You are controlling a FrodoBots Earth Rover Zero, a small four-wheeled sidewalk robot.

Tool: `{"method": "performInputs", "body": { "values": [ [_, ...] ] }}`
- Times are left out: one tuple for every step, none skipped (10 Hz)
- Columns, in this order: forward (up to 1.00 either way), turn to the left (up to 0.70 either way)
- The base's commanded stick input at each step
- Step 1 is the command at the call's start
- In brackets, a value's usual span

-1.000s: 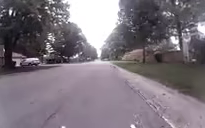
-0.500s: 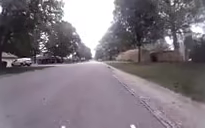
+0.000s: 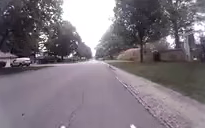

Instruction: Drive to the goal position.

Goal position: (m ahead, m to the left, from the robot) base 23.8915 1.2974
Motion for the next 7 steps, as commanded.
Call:
{"method": "performInputs", "body": {
  "values": [
    [1.00,0.00],
    [1.00,0.00],
    [1.00,0.00],
    [1.00,0.00],
    [1.00,0.00],
    [1.00,0.00],
    [1.00,0.00]
  ]
}}
